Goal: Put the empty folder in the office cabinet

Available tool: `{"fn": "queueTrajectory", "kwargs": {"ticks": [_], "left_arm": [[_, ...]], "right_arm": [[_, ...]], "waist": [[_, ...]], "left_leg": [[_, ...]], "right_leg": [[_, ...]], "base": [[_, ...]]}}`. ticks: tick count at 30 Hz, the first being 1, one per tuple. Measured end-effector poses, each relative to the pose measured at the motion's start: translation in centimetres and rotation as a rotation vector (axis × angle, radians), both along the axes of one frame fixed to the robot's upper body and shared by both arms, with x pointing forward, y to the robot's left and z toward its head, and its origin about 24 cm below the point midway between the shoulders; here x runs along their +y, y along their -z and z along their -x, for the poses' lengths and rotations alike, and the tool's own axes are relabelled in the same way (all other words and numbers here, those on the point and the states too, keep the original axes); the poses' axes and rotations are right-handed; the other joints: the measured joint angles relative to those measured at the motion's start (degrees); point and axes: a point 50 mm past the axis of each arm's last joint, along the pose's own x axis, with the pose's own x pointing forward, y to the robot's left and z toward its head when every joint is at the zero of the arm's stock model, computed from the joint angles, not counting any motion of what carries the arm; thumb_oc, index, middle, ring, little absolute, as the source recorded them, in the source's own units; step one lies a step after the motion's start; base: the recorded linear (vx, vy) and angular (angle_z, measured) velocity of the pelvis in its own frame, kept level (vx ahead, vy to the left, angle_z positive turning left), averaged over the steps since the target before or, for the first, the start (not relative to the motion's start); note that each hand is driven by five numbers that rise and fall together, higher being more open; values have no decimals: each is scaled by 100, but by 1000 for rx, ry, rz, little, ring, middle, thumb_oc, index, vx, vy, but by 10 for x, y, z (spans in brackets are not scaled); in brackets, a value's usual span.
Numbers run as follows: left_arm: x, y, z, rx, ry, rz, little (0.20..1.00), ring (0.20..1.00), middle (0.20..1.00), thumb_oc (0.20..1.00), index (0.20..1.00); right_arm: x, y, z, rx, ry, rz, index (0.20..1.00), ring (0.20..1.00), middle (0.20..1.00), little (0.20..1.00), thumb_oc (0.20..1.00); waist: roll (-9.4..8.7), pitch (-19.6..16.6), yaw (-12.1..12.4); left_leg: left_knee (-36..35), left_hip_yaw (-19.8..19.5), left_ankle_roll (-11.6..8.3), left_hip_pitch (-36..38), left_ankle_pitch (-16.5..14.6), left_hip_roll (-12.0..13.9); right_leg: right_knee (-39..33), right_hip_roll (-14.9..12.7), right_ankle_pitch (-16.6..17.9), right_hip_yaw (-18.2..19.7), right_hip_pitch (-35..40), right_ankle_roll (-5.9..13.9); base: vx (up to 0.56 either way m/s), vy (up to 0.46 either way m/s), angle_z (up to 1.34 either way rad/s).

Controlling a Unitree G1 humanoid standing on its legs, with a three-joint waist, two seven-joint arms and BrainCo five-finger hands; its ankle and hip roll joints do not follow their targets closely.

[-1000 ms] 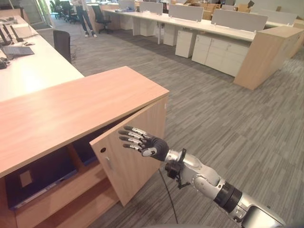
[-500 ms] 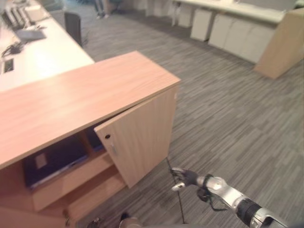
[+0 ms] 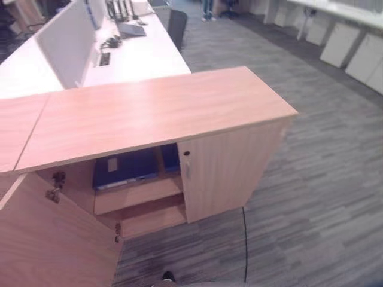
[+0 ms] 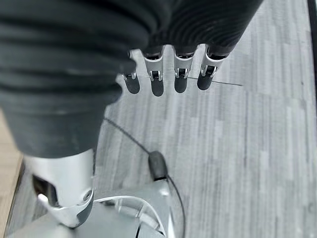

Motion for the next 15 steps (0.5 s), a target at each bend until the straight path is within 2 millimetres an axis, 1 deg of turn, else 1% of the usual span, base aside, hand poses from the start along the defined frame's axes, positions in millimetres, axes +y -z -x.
{"fn": "queueTrajectory", "kwargs": {"ticks": [1,3,4,5,6,7,8,9,10,11,12,13,14,15], "left_arm": [[2,-1,-1,-1,0,-7,1000,1000,1000,1000,1000],[2,-1,-4,-9,1,-10,1000,1000,1000,1000,1000],[0,0,-5,-13,-6,-4,1000,1000,1000,1000,1000],[-5,1,-6,-15,-8,7,1000,1000,1000,1000,1000],[-10,2,-12,-33,1,21,1000,1000,1000,1000,1000],[-11,2,-10,-25,-1,21,1000,1000,1000,1000,1000],[-11,1,-18,-44,5,13,1000,1000,1000,1000,1000],[-9,0,-21,-52,20,2,1000,1000,1000,1000,1000],[-9,0,-21,-52,32,-3,1000,1000,1000,1000,1000],[-10,-1,-27,-62,44,-3,1000,1000,1000,1000,1000],[-11,-1,-30,-74,35,2,1000,1000,1000,1000,1000],[-20,2,-27,-62,40,19,1000,1000,1000,1000,1000],[-37,3,-40,-90,66,49,1000,1000,1000,1000,1000],[-39,1,-55,-139,50,61,1000,1000,1000,1000,1000]], "right_arm": [[-1,0,-2,-8,12,-1,1000,1000,1000,1000,1000],[-2,-1,-1,-23,65,-3,1000,1000,1000,1000,1000],[-4,-1,2,-24,108,2,1000,1000,1000,1000,1000],[-10,-2,7,-33,168,18,1000,1000,1000,1000,1000],[-15,-4,10,-44,205,35,1000,1000,1000,1000,1000],[-19,-5,9,-52,217,45,1000,1000,1000,1000,1000],[-20,-6,6,-64,228,46,1000,1000,1000,1000,1000],[-17,-5,0,-77,219,41,1000,1000,1000,1000,1000],[-13,-5,-12,-105,207,30,1000,1000,1000,1000,1000],[-7,-5,-26,-136,199,13,1000,1000,1000,1000,1000],[-1,-5,-33,-161,192,-9,1000,1000,1000,1000,1000],[3,-5,-40,-180,198,-20,1000,1000,1000,1000,1000],[0,-8,-49,-222,208,-18,1000,1000,1000,1000,1000],[2,-8,-52,-237,179,-19,1000,1000,1000,1000,1000]], "waist": [[-3,-20,22],[10,-46,-3],[69,-49,-26],[164,-57,-53],[287,-12,-154],[304,-10,-174],[323,-6,-213],[381,16,-276],[423,29,-220],[503,59,-250],[487,108,-232],[561,186,-207],[998,432,-488],[1131,494,-704]], "left_leg": [[-58,-141,100,37,-18,-172],[-119,-428,194,78,-45,-410],[-183,-596,260,155,-63,-561],[-254,-776,366,260,-66,-711],[-267,-1178,544,392,-10,-859],[-285,-1365,634,424,-6,-961],[-248,-1768,751,500,-11,-1096],[-207,-2010,798,505,0,-1145],[-205,-2240,821,452,23,-1148],[-198,-2392,822,354,50,-1089],[-157,-2458,812,279,72,-1082],[-153,-2776,826,348,61,-1029],[115,-3379,490,170,43,-488],[172,-4035,173,-104,81,-240]], "right_leg": [[125,-164,2,-59,59,4],[333,-377,36,-325,222,22],[660,-635,19,-387,328,-10],[1179,-925,14,-332,421,22],[1868,-1261,12,-368,531,17],[2245,-1457,58,-311,571,35],[2840,-1711,91,15,499,49],[3091,-1725,-114,611,324,116],[2947,-1537,-259,1147,45,220],[2640,-1361,-332,1510,-229,137],[2261,-1275,-304,1677,-390,164],[2109,-1002,-391,2007,-658,104],[1635,741,-1070,3759,-819,-464],[1194,1955,-1215,5090,-959,-594]], "base": [[166,283,77],[211,339,91],[215,382,129],[136,301,165],[21,173,166],[-59,42,172],[-96,-38,158],[-70,-69,149],[-43,-55,120],[-69,-110,109],[-40,-212,85],[-8,-272,136],[78,-233,195],[87,-176,281]]}}
